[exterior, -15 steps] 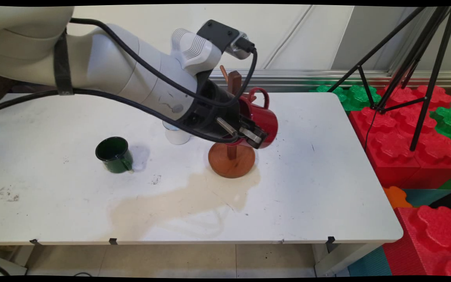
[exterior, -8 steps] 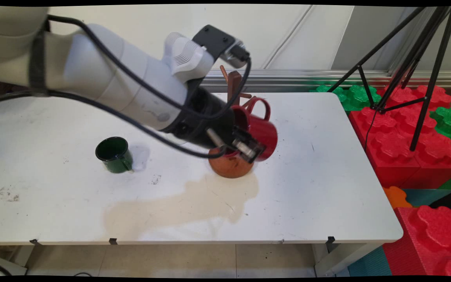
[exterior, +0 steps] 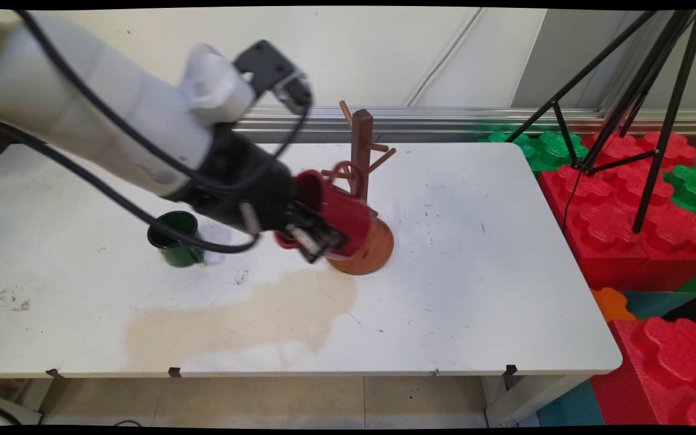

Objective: Place the picked object on the table

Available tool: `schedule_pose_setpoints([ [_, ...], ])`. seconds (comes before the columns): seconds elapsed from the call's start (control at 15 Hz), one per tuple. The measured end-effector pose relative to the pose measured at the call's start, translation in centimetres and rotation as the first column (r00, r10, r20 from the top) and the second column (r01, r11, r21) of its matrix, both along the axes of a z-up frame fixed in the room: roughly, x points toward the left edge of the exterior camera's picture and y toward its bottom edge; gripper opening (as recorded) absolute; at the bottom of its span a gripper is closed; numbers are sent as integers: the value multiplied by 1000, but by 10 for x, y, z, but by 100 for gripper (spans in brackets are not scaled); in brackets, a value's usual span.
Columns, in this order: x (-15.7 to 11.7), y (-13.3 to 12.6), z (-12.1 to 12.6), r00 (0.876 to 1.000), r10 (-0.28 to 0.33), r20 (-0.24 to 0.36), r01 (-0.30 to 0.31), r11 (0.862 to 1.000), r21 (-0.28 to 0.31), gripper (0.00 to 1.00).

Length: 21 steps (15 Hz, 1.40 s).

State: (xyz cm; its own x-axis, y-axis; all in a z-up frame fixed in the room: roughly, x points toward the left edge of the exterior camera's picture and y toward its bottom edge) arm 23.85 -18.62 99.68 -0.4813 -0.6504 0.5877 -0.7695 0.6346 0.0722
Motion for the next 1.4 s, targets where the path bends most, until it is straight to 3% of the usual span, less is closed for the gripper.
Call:
schedule_pose_setpoints([
  [0.27, 32, 6, 6, 996, 7, 85, -9, 1000, 25, 0],
  [0.87, 70, -3, -4, 981, 43, 192, -55, 997, 59, 0],
  [1.4, 96, -42, -33, 948, 25, 317, -56, 994, 89, 0],
])
